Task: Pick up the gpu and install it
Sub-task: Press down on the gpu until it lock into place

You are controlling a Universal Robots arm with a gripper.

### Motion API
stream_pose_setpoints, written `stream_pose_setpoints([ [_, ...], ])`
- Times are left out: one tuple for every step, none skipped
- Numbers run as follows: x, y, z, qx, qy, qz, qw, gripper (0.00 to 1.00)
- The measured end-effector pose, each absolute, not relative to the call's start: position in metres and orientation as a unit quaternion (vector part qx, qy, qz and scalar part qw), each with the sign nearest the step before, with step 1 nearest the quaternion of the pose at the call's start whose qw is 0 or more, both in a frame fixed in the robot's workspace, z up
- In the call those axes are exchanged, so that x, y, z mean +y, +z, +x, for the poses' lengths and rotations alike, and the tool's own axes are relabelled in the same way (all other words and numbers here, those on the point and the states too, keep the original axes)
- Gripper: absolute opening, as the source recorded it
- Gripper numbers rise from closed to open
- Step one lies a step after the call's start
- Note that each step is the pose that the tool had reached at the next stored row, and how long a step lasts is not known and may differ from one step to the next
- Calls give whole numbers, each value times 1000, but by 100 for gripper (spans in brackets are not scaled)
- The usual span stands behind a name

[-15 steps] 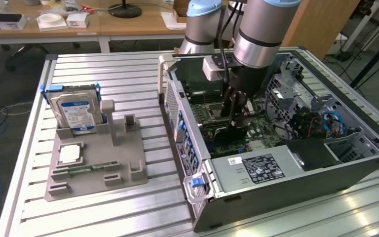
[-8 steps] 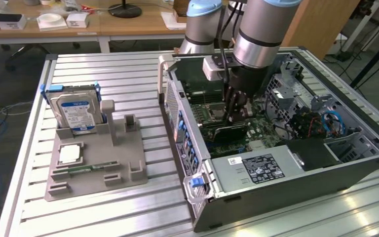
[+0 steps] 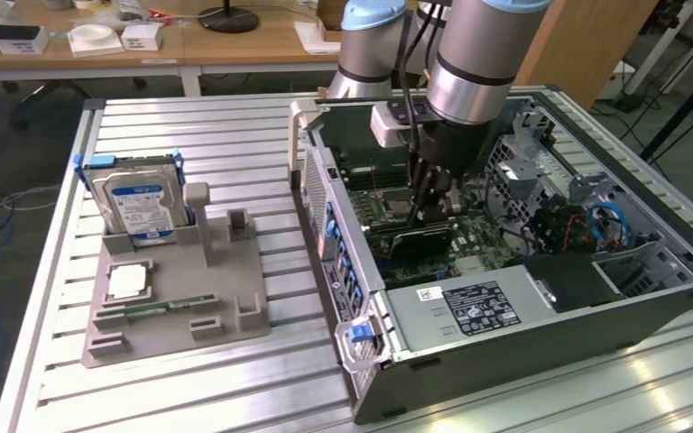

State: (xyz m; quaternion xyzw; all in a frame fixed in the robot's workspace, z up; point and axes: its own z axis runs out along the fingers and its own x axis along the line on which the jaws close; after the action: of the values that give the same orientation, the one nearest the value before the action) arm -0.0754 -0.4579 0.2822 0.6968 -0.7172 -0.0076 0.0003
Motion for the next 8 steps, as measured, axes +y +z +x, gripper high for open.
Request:
stream_pose_setpoints([
  [-458, 282, -75, -717, -8, 697, 0, 11],
  [-458, 282, -75, -717, -8, 697, 0, 11],
  [-458, 282, -75, -717, -8, 697, 0, 11],
  [-458, 282, -75, -717, -8, 697, 0, 11],
  [-458, 282, -75, -717, -8, 697, 0, 11],
  [-458, 282, -75, -717, -8, 697, 0, 11],
  [-458, 282, -75, -717, -8, 697, 0, 11],
  [-458, 282, -75, -717, -8, 697, 0, 11],
])
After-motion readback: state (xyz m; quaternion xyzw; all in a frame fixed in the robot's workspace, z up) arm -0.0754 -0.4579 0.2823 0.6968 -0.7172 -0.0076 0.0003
